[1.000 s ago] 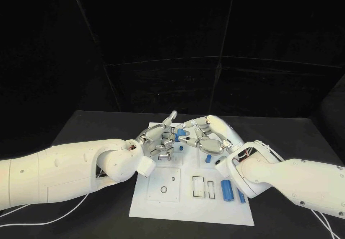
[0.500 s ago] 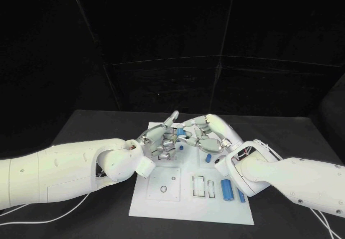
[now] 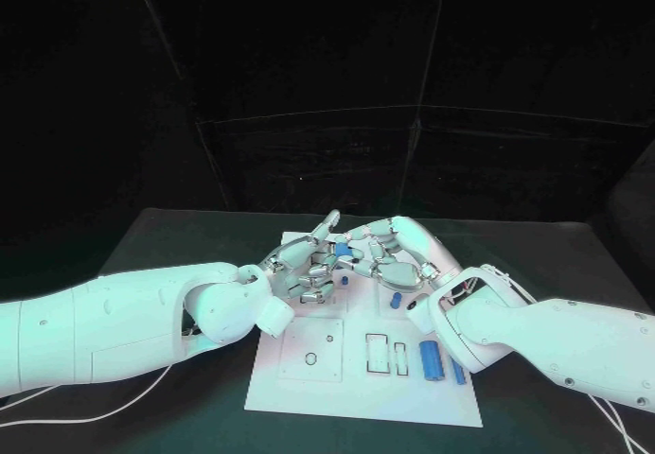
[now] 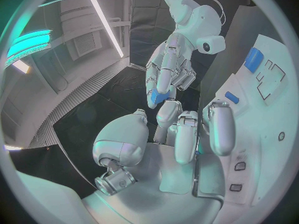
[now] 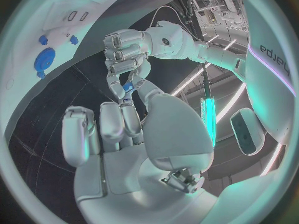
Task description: Assemble the parts on the task board
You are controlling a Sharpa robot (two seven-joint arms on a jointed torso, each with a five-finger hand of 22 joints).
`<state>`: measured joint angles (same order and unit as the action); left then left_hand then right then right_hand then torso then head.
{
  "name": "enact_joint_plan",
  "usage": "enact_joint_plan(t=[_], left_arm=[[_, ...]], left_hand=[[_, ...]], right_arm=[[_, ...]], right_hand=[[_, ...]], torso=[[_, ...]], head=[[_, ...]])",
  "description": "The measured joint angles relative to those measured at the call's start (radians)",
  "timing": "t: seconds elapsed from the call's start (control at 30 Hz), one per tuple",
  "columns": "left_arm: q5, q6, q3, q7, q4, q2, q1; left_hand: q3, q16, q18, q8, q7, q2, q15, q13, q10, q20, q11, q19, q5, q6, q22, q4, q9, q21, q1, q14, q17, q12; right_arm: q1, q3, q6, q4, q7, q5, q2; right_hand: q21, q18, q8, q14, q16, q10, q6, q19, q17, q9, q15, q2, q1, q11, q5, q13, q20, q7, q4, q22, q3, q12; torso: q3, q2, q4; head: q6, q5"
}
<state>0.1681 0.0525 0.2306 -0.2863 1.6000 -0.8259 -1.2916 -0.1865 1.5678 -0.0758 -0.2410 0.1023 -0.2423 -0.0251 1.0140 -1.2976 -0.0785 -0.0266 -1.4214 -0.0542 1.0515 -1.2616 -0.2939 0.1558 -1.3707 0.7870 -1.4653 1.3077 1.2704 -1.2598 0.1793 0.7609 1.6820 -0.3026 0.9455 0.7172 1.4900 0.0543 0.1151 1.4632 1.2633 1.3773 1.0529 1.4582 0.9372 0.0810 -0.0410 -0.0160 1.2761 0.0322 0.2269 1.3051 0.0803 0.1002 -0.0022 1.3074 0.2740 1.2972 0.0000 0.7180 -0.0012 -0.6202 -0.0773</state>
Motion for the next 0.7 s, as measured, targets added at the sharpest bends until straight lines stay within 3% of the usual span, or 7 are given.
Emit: enact_joint_plan(t=[0.23, 0.3, 0.7], left_arm=[[0.001, 0.007, 0.000, 0.002, -0.007, -0.002, 0.000], [0.001, 0.008, 0.000, 0.002, -0.009, -0.002, 0.000], [0.001, 0.008, 0.001, 0.002, -0.020, -0.008, 0.001]], left_hand=[[-0.004, 0.000, 0.000, -0.004, 0.000, -0.005, -0.007, 0.001, -0.002, 0.003, 0.002, -0.003, 0.000, 0.007, -0.002, 0.002, 0.009, -0.002, 0.005, 0.000, 0.000, 0.000], [-0.007, 0.000, 0.000, -0.004, -0.001, -0.005, -0.007, 0.002, -0.002, 0.003, 0.002, -0.003, 0.000, 0.007, -0.004, 0.004, 0.012, -0.002, 0.005, 0.000, 0.000, 0.000], [-0.009, 0.000, 0.000, -0.004, -0.004, -0.012, -0.007, 0.005, -0.005, 0.007, 0.005, -0.007, 0.000, 0.011, -0.006, 0.002, 0.020, -0.003, 0.012, 0.000, 0.000, 0.000]], right_arm=[[0.000, 0.000, 0.000, 0.000, -0.003, 0.000, 0.000], [0.000, 0.000, 0.000, 0.000, -0.004, 0.000, 0.001], [-0.001, -0.001, 0.000, 0.003, -0.007, 0.000, 0.009]], right_hand=[[0.000, 0.000, 0.000, 0.000, 0.000, 0.000, -0.001, 0.000, 0.000, 0.001, 0.000, -0.001, -0.001, 0.000, 0.000, 0.000, 0.000, 0.001, 0.000, 0.000, 0.000, 0.000], [0.000, -0.010, -0.001, 0.000, 0.000, 0.000, 0.001, 0.000, 0.000, 0.001, 0.000, -0.001, -0.001, 0.000, 0.000, 0.000, 0.000, -0.001, 0.000, 0.000, 0.000, 0.000], [0.004, -0.009, -0.001, 0.000, 0.000, 0.000, 0.004, 0.000, 0.000, 0.000, 0.000, -0.001, -0.001, 0.000, 0.003, 0.001, 0.000, -0.001, 0.000, 0.000, 0.000, 0.000]], torso=[[-0.0003, 0.000, 0.0000], [-0.0004, 0.000, 0.0000], [-0.0008, 0.000, 0.0000]], head=[[-0.001, 0.003], [0.000, 0.003], [-0.001, 0.003]])
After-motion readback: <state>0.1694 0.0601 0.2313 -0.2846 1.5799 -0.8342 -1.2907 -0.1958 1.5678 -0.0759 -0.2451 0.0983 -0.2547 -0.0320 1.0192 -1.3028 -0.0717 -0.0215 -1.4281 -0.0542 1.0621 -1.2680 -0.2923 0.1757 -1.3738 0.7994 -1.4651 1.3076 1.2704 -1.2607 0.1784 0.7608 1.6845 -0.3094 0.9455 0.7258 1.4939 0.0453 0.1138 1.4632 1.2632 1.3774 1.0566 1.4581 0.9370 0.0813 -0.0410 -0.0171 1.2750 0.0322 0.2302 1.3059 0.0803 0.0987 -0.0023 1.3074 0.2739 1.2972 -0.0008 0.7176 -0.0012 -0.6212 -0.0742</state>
